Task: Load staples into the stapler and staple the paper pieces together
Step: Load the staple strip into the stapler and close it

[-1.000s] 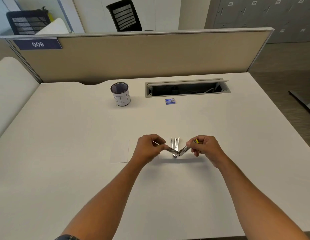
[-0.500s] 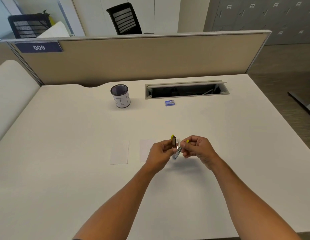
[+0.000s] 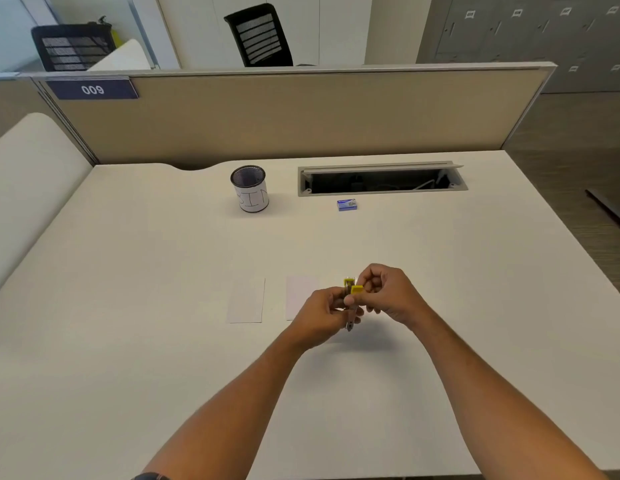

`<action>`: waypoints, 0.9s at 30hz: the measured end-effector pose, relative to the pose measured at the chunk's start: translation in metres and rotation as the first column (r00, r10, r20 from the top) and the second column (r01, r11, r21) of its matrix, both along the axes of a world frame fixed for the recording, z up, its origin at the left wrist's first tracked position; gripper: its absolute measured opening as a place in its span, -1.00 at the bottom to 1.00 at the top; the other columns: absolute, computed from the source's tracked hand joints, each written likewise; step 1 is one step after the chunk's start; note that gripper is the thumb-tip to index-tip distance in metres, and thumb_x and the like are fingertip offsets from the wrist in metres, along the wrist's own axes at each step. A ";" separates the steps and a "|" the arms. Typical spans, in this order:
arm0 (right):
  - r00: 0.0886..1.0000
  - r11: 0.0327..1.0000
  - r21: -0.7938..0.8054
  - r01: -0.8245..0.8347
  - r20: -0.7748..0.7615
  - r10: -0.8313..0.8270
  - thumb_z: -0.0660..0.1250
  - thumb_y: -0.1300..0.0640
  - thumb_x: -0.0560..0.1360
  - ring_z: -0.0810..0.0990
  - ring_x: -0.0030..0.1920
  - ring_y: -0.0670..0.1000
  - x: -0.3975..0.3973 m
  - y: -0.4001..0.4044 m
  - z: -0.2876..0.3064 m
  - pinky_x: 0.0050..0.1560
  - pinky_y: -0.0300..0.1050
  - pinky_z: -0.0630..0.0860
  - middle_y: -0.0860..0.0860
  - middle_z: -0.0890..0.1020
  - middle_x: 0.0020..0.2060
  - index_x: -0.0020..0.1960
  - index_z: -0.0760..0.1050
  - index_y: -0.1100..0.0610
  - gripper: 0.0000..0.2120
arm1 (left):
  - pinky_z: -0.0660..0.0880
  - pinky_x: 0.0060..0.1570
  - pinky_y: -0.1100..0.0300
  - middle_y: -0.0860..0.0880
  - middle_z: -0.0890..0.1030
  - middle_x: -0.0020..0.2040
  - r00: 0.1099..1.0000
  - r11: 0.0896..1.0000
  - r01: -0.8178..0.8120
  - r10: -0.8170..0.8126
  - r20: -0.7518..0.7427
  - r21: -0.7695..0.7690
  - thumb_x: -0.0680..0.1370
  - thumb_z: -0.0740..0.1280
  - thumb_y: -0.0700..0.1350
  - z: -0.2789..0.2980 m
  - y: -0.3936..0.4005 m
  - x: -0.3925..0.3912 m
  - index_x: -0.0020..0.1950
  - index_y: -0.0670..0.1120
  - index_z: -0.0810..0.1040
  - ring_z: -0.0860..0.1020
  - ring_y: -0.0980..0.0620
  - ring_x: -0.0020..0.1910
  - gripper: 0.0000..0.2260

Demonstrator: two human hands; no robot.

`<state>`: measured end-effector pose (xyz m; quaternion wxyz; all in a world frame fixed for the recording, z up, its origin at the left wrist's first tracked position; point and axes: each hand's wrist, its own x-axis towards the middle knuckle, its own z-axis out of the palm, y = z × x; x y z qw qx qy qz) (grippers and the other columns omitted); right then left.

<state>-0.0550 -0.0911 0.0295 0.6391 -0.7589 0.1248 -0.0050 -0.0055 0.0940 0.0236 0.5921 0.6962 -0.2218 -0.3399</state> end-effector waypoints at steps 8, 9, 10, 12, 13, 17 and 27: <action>1.000 0.997 0.079 -0.003 -0.018 0.004 0.54 -0.23 0.36 0.56 -0.31 -0.12 -0.001 0.013 -0.004 -0.27 -0.32 0.50 -0.03 0.70 -0.27 0.00 0.72 0.00 -0.64 | 0.60 0.16 -0.10 -0.26 0.68 0.08 0.990 0.998 0.022 -0.030 -0.135 -0.062 0.61 0.25 -0.36 -0.003 0.005 0.001 0.25 -0.24 0.57 0.69 -0.21 0.07 -0.76; 1.000 0.996 0.088 0.004 -0.011 -0.003 0.55 -0.20 0.38 0.57 -0.31 -0.10 -0.001 0.014 -0.006 -0.25 -0.30 0.52 0.00 0.70 -0.26 -0.01 0.72 0.03 -0.66 | 0.61 0.16 -0.08 -0.24 0.69 0.06 0.989 0.998 0.031 -0.038 -0.140 -0.054 0.62 0.25 -0.35 -0.004 0.005 0.002 0.26 -0.25 0.56 0.69 -0.19 0.06 -0.76; 1.000 0.995 0.098 0.014 -0.005 -0.013 0.55 -0.17 0.39 0.58 -0.31 -0.08 -0.001 0.014 -0.007 -0.24 -0.28 0.53 0.03 0.69 -0.26 -0.02 0.72 0.05 -0.68 | 0.62 0.15 -0.06 -0.21 0.69 0.04 0.988 0.998 0.037 -0.044 -0.145 -0.047 0.62 0.25 -0.34 -0.004 0.005 0.002 0.26 -0.25 0.56 0.69 -0.16 0.04 -0.77; 0.999 0.994 0.106 0.037 0.005 -0.037 0.56 -0.15 0.38 0.59 -0.32 -0.06 0.000 0.016 -0.008 -0.26 -0.27 0.54 0.07 0.70 -0.25 -0.06 0.72 0.06 -0.69 | 0.63 0.13 -0.03 -0.16 0.69 0.01 0.988 0.999 0.037 -0.041 -0.149 -0.032 0.63 0.25 -0.32 -0.005 0.004 0.001 0.25 -0.25 0.56 0.70 -0.13 0.02 -0.78; 0.999 0.994 0.099 0.048 0.012 -0.049 0.57 -0.16 0.37 0.61 -0.31 -0.06 0.000 0.017 -0.009 -0.25 -0.27 0.54 0.07 0.71 -0.25 -0.07 0.72 0.06 -0.69 | 0.63 0.13 -0.03 -0.15 0.69 -0.01 0.989 0.999 0.034 -0.037 -0.146 -0.022 0.63 0.24 -0.32 -0.005 0.003 0.001 0.24 -0.25 0.56 0.70 -0.12 0.02 -0.79; 0.997 0.995 0.074 0.069 0.035 -0.072 0.57 -0.08 0.41 0.66 -0.25 -0.07 0.000 0.017 -0.010 -0.17 -0.25 0.58 0.02 0.73 -0.23 -0.09 0.73 0.05 -0.79 | 0.63 0.13 -0.05 -0.13 0.69 -0.03 0.991 1.000 0.020 -0.018 -0.132 0.011 0.63 0.23 -0.32 -0.003 -0.001 0.001 0.22 -0.28 0.55 0.70 -0.10 -0.01 -0.80; 0.996 0.997 0.012 0.074 0.042 -0.074 0.54 0.03 0.48 0.66 -0.25 -0.09 -0.002 0.015 -0.013 -0.12 -0.21 0.59 -0.01 0.73 -0.25 -0.13 0.72 0.07 -0.89 | 0.65 0.05 0.02 -0.17 0.70 -0.08 0.997 0.997 0.013 -0.008 -0.072 0.072 0.64 0.22 -0.30 -0.004 -0.005 -0.002 0.17 -0.29 0.57 0.71 -0.10 -0.07 -0.82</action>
